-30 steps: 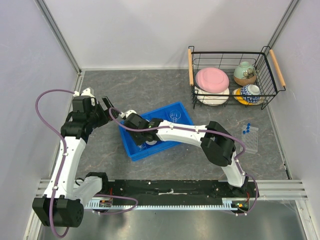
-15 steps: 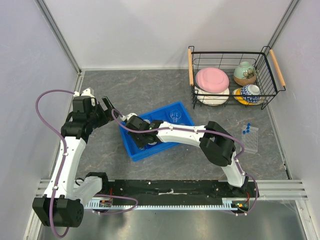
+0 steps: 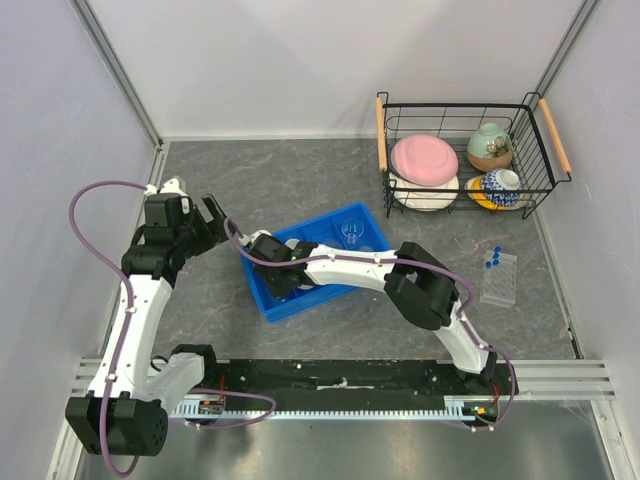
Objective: Organize the chemistry lab equipment
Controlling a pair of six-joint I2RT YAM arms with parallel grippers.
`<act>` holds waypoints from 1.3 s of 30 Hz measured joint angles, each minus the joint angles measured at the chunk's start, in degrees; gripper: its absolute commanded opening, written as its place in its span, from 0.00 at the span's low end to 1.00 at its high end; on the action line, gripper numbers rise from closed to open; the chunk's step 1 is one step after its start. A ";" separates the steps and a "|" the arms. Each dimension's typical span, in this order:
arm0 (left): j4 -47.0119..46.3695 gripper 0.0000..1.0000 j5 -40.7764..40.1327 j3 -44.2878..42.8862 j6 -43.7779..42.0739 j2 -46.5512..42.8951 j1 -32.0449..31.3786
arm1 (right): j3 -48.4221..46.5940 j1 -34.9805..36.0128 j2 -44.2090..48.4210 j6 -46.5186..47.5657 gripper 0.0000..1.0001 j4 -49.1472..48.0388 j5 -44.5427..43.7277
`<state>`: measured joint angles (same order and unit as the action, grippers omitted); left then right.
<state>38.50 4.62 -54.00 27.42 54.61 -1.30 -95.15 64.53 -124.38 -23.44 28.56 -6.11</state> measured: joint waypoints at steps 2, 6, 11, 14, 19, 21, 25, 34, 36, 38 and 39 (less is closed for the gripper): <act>0.00 0.98 -0.04 0.02 0.02 -0.04 0.02 | -0.24 0.02 -0.15 -0.17 0.28 0.15 0.04; -0.04 0.98 -0.09 0.00 0.00 -0.07 0.13 | -0.55 0.02 -0.42 -0.26 0.39 -0.07 0.02; -0.13 0.98 -0.09 0.00 0.00 -0.07 0.24 | -1.07 0.00 -0.61 -0.26 0.43 0.35 -0.20; -0.24 0.98 -0.09 0.00 0.02 -0.09 0.26 | -1.55 0.00 -0.61 -0.28 0.43 1.29 -0.35; -0.55 0.98 -0.04 -0.02 0.00 -0.13 0.28 | -2.34 0.00 -0.28 -0.31 0.46 3.06 -1.16; -0.52 0.98 0.20 -0.04 0.00 -0.17 0.22 | -2.56 0.00 0.61 -0.15 0.46 4.26 -2.19; -0.39 0.98 1.01 -0.39 0.00 -0.15 0.15 | -2.62 -0.09 4.35 0.46 0.47 7.28 -5.38; 0.52 1.00 2.08 -2.64 -0.17 0.13 -0.07 | -1.75 -0.04 21.64 0.68 0.53 10.73 -15.45; 0.68 1.00 2.16 -3.17 -0.50 0.55 -0.07 | -0.90 -0.04 25.57 0.33 0.55 11.65 -17.55; 0.76 1.00 2.67 -3.39 -0.74 0.74 -0.07 | 0.50 -0.04 29.51 -0.24 0.57 12.76 -19.91; 0.81 1.00 3.02 -3.39 -0.87 0.74 -0.07 | 1.55 -0.04 31.45 -0.63 0.57 13.25 -21.09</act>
<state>39.31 7.64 -57.39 26.55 55.35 -1.37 -93.60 64.49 -92.92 -24.08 41.80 -27.20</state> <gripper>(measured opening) 0.994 0.558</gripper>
